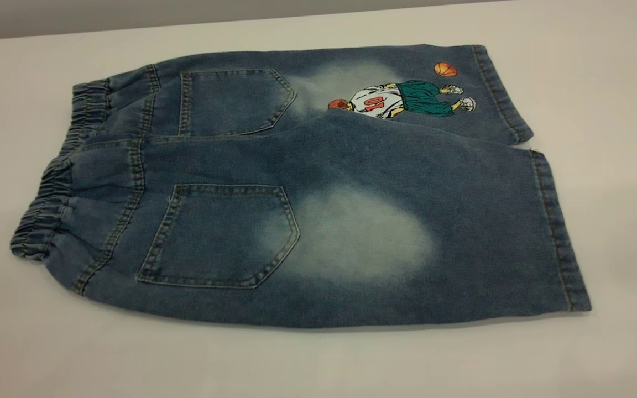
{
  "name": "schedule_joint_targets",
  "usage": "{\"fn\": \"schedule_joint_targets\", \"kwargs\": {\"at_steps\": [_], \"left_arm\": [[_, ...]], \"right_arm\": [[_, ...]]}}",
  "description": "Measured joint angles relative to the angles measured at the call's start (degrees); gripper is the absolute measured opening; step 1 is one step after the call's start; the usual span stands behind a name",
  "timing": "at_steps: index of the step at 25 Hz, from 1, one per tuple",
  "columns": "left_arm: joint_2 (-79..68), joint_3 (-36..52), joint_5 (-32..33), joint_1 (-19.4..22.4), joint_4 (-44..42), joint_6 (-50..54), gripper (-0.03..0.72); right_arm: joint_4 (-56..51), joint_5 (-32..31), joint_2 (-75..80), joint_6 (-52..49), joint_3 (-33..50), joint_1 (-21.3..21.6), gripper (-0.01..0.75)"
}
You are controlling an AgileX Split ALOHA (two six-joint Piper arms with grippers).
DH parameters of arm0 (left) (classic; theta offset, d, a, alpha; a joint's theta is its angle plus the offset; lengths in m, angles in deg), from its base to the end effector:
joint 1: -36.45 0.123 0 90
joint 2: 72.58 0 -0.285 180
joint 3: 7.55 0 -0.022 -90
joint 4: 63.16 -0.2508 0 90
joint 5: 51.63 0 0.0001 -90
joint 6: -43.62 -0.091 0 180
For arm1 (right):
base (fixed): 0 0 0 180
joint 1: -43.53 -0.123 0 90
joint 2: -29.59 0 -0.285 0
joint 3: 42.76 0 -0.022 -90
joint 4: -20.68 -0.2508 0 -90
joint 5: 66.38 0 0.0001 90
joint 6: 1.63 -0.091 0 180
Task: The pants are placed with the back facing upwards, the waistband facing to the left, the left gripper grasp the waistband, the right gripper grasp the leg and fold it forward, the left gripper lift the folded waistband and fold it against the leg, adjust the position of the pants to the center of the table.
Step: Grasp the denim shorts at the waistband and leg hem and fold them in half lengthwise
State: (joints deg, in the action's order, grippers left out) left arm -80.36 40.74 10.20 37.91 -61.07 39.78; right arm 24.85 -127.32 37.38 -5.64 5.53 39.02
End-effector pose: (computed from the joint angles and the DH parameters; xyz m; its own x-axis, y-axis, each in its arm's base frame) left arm -0.0061 -0.0031 0.2772 -0.4668 0.0379 -0.8835 0.0262 0.9992 0.0290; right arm -0.0052 -0.0062 0.2786 -0.4524 -0.0011 -0.8918 -0.0064 1.0000 0.0020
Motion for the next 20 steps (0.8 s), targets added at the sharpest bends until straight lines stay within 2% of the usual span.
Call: {"fn": "schedule_joint_targets", "kwargs": {"at_steps": [6,9,13,16,20], "left_arm": [[-2.63,-0.14,-0.12,0.00,-1.28,2.48,0.464],[-7.25,-1.34,-2.02,0.00,-2.10,5.27,0.464],[-15.23,-1.65,-9.63,0.00,-0.50,10.05,0.464],[-21.73,-1.65,-17.36,0.00,2.17,10.82,0.464],[-31.09,-1.60,-26.51,0.00,7.04,10.82,0.464]], "right_arm": [[-1.49,0.11,0.00,0.00,-0.21,0.00,0.425],[-2.83,2.19,2.05,0.00,-1.57,0.00,0.425],[-4.16,10.47,8.36,-0.41,-4.14,0.00,0.425],[-8.63,16.92,14.70,-0.41,-5.51,0.00,0.425],[-16.02,22.43,25.45,3.32,-5.82,0.00,0.425]]}}
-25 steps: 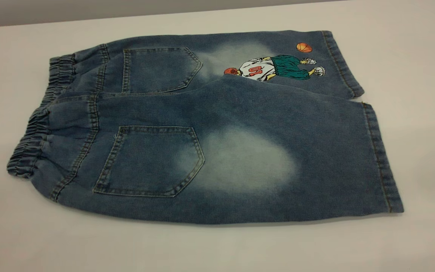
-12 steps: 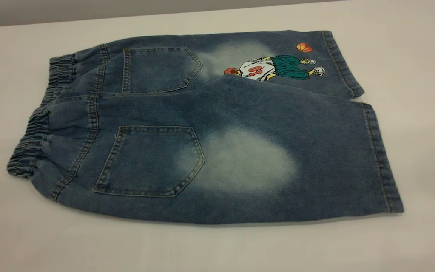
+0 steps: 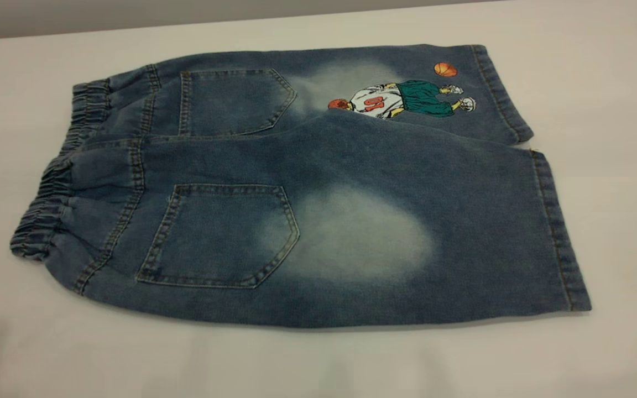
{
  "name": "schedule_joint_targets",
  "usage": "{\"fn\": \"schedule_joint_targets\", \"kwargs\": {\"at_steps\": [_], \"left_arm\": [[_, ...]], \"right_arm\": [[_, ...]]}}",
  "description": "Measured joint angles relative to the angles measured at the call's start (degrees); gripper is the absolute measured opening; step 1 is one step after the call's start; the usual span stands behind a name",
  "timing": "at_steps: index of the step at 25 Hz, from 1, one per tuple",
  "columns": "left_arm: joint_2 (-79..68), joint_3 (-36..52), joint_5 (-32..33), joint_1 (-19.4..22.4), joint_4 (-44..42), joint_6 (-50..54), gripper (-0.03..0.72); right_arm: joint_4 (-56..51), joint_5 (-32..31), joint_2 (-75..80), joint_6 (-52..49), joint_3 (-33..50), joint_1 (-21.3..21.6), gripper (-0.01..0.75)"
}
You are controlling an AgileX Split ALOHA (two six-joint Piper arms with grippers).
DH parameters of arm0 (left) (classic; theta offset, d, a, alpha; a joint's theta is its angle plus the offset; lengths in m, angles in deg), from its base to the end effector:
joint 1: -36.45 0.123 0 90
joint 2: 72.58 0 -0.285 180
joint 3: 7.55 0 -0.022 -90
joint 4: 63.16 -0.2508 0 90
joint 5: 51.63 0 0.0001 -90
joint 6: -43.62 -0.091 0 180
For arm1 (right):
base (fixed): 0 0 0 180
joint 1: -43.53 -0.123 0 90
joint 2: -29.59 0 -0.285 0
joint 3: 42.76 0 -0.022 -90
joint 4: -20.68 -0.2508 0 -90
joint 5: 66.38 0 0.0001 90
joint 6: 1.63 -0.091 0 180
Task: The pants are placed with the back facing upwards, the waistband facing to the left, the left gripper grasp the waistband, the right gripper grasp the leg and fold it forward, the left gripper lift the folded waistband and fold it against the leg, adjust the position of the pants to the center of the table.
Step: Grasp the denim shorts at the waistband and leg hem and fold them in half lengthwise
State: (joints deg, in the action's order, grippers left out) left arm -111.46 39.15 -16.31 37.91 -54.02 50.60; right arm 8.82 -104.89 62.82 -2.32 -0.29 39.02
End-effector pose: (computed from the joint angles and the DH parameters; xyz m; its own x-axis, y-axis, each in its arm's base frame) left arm 0.1047 -0.0057 0.2970 -0.5055 -0.2616 -0.8222 -0.0749 0.9626 -0.2602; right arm 0.0807 0.0181 0.3262 -0.4271 0.1394 -0.8934 -0.1224 0.9700 0.2099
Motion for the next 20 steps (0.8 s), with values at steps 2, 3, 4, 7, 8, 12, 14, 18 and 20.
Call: {"fn": "schedule_joint_targets", "kwargs": {"at_steps": [2,3,4,7,8,12,14,18,20], "left_arm": [[-4.52,0.00,-4.14,0.00,1.72,-0.49,0.464],[-6.98,0.00,-5.81,0.00,2.16,-0.58,0.464],[-9.40,0.00,-7.74,0.00,2.16,-0.58,0.464],[-16.12,0.00,-11.92,0.00,2.09,-0.58,0.464],[-18.42,0.00,-13.06,0.00,2.09,-0.58,0.464],[-26.64,0.00,-17.57,0.00,2.04,-0.63,0.464],[-29.93,0.00,-19.90,0.00,2.04,-0.63,0.464],[-34.35,-0.27,-23.89,0.00,2.04,-0.63,0.464],[-34.66,-1.26,-23.99,0.00,2.04,-0.63,0.464]], "right_arm": [[-4.22,1.64,5.59,3.23,0.00,0.00,0.425],[-6.79,1.83,8.67,5.26,0.00,0.00,0.425],[-9.05,1.55,11.23,7.48,0.00,0.00,0.425],[-18.17,-2.01,19.98,14.61,0.05,0.00,0.425],[-20.84,-3.29,22.25,17.50,0.05,0.00,0.425],[-33.58,-6.07,31.25,29.04,2.04,0.00,0.425],[-40.88,-6.12,35.12,34.87,4.39,0.00,0.425],[-55.21,-5.49,41.48,47.39,10.26,0.00,0.425],[-61.61,-4.81,44.21,52.79,12.99,0.00,0.425]]}}
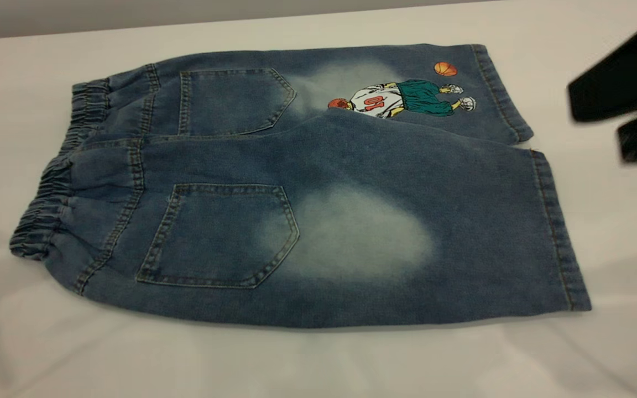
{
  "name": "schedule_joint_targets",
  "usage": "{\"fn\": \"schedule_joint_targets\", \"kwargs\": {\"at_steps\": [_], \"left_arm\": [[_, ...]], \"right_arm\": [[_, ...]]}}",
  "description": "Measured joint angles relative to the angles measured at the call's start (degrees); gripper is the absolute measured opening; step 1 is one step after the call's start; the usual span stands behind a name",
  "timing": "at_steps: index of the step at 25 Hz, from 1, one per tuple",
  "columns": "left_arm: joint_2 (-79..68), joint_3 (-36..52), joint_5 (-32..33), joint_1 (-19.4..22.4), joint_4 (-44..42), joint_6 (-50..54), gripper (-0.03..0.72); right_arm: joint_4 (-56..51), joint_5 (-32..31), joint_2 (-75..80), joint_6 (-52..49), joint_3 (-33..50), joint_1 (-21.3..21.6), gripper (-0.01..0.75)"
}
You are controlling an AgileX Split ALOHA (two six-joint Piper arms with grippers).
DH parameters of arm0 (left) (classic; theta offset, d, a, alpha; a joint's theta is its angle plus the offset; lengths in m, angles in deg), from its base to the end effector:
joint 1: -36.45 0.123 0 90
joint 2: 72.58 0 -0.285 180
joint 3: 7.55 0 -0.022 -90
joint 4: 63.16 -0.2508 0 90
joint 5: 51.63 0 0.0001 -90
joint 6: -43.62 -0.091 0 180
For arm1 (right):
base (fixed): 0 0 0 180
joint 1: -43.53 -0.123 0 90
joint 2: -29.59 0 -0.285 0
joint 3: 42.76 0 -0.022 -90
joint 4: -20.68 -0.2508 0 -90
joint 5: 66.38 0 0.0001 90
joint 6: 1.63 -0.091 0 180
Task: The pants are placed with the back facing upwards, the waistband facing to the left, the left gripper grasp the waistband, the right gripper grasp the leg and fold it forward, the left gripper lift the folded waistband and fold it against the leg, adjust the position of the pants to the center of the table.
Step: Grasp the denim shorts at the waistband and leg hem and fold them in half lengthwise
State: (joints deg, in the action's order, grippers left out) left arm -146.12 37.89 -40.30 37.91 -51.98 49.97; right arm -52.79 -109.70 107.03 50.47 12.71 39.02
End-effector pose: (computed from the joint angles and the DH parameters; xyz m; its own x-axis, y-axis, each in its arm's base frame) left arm 0.2188 0.0021 0.2354 -0.6158 -0.3132 -0.7229 -0.1882 0.9495 -0.2511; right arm 0.1678 0.0733 0.1885 -0.9235 0.1317 -0.3602 -0.1635 0.7145 0.6803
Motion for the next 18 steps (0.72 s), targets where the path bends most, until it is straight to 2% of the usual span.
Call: {"fn": "schedule_joint_targets", "kwargs": {"at_steps": [6,10,14,18], "left_arm": [[0.11,-3.04,2.98,0.00,-0.72,-0.05,0.464],[0.10,-3.27,3.17,0.05,-0.72,-0.24,0.464],[0.12,-3.27,3.17,0.05,-0.72,-0.35,0.464],[0.12,-3.27,3.17,0.05,-0.72,-0.90,0.464]], "right_arm": [[-15.50,1.40,8.30,15.19,7.06,-0.04,0.425],[-22.53,1.41,15.17,22.90,7.64,-0.04,0.425],[-26.89,1.76,22.00,30.10,7.59,-0.04,0.425],[-26.82,2.57,28.65,34.93,7.54,0.01,0.425]]}}
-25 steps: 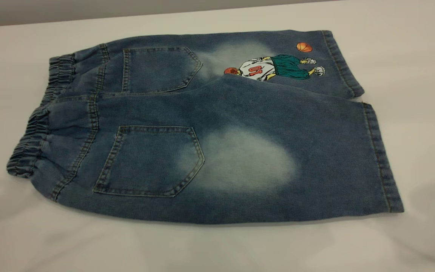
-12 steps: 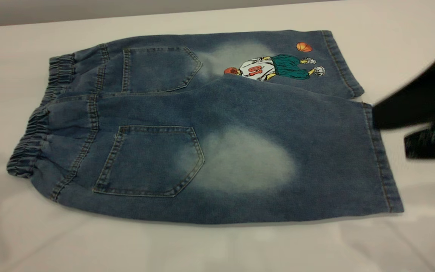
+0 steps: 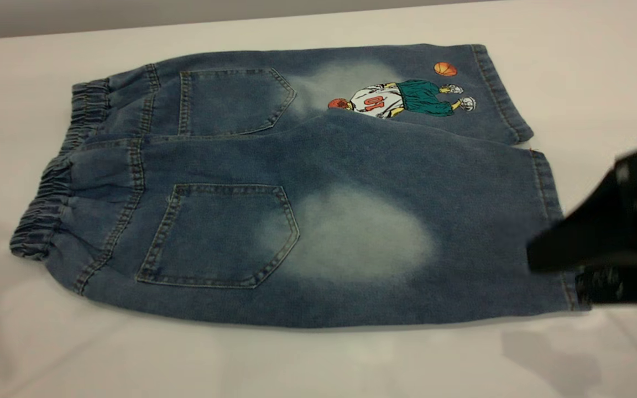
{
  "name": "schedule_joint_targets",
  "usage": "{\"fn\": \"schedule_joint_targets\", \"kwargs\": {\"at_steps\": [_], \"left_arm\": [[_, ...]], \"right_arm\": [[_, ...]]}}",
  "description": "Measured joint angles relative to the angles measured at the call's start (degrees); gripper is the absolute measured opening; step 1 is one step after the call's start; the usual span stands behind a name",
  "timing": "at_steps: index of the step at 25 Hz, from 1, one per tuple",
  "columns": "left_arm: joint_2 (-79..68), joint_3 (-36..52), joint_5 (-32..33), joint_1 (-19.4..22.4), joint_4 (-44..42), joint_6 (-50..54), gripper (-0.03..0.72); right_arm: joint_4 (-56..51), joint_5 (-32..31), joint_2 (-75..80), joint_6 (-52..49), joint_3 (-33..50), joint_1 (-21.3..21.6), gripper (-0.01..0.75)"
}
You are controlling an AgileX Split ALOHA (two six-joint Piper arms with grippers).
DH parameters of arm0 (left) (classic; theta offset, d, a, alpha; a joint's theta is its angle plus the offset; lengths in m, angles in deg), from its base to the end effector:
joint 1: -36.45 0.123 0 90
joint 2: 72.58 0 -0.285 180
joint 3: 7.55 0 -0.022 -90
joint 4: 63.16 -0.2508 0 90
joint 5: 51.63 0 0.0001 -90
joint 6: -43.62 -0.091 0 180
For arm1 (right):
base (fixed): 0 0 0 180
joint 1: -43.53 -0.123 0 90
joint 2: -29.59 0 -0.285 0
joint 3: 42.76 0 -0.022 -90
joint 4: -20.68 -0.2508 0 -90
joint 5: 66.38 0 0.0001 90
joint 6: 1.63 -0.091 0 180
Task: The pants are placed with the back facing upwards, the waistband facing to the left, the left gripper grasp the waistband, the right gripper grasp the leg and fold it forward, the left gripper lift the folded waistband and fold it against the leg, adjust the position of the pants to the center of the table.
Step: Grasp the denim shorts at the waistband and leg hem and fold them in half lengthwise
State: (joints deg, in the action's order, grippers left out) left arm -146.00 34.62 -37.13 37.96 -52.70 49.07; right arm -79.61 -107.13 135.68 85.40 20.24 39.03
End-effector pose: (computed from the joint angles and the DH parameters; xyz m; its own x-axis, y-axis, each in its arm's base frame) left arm 0.2241 0.0018 0.2493 -0.6194 -0.2848 -0.7316 -0.1639 0.9583 -0.2343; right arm 0.1664 0.0718 0.0891 -0.9784 0.1407 -0.1514 0.0015 0.7375 0.6753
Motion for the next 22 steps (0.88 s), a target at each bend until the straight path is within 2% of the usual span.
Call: {"fn": "schedule_joint_targets", "kwargs": {"at_steps": [4,13,22], "left_arm": [[0.00,0.00,0.00,0.00,0.00,-0.40,0.464],[0.00,0.00,-0.38,0.00,0.00,-0.45,0.464],[0.00,0.00,-0.44,0.00,0.05,-0.51,0.464]], "right_arm": [[0.24,-0.11,6.21,2.23,-0.17,2.33,0.425],[0.10,-1.96,15.34,2.98,-4.02,11.16,0.425],[0.34,-1.07,21.31,2.98,-6.41,11.45,0.425]]}}
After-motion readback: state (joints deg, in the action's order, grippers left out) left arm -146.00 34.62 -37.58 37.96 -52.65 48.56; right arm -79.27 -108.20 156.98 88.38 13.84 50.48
